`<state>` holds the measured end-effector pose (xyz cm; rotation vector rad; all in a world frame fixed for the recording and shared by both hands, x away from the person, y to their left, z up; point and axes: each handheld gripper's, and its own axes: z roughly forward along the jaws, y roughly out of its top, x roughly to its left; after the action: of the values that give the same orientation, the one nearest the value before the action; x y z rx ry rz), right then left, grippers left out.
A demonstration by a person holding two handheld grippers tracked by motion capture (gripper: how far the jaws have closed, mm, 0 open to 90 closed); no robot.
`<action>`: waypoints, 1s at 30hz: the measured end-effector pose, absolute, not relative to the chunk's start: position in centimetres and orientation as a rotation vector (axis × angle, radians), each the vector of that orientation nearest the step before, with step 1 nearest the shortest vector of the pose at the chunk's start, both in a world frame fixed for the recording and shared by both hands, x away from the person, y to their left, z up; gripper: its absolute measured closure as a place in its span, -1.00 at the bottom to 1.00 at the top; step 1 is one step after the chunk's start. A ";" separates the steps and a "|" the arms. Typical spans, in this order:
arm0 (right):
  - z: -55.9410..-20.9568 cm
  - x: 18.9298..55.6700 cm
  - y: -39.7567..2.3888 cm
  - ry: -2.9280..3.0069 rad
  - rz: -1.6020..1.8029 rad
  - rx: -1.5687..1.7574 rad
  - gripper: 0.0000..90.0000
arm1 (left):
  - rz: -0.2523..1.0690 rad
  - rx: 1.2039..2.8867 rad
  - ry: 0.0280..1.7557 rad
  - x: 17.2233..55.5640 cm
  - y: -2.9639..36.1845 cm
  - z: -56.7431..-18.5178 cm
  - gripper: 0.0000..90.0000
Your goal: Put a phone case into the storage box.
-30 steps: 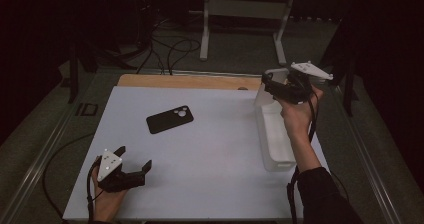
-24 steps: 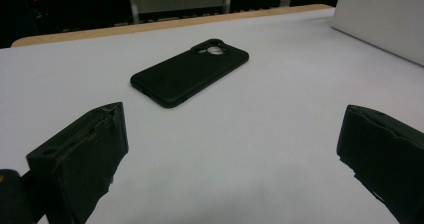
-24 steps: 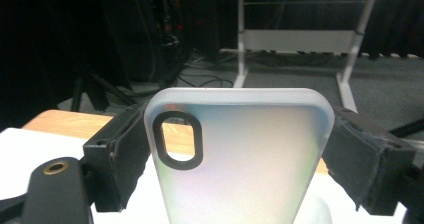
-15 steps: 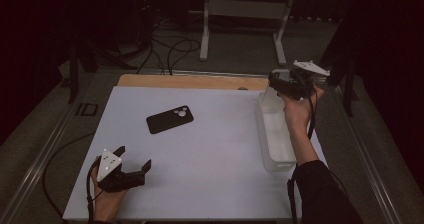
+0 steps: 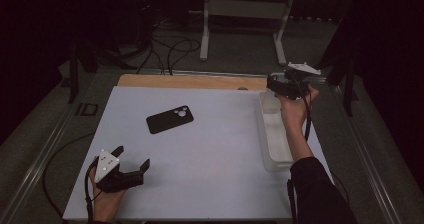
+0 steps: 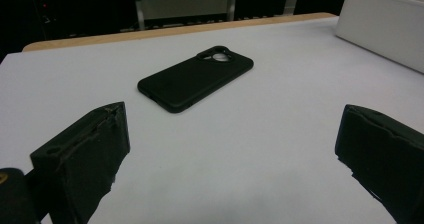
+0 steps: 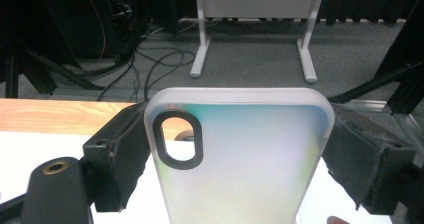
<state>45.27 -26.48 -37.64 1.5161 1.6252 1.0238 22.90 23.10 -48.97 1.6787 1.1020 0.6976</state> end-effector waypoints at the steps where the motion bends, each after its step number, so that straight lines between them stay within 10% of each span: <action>1: -38.0 45.5 -26.3 1.635 1.011 1.513 -0.63 | 0.698 1.678 1.100 22.9 23.1 -49.0 -0.97; 30: -42.0 48.7 -25.8 1.679 0.895 1.607 -0.64 | 0.702 1.663 1.105 22.5 23.5 -48.9 -0.97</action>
<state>48.70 -25.84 -41.95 1.6066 1.6787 0.8951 22.52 23.49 -48.89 1.6631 1.1053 0.7024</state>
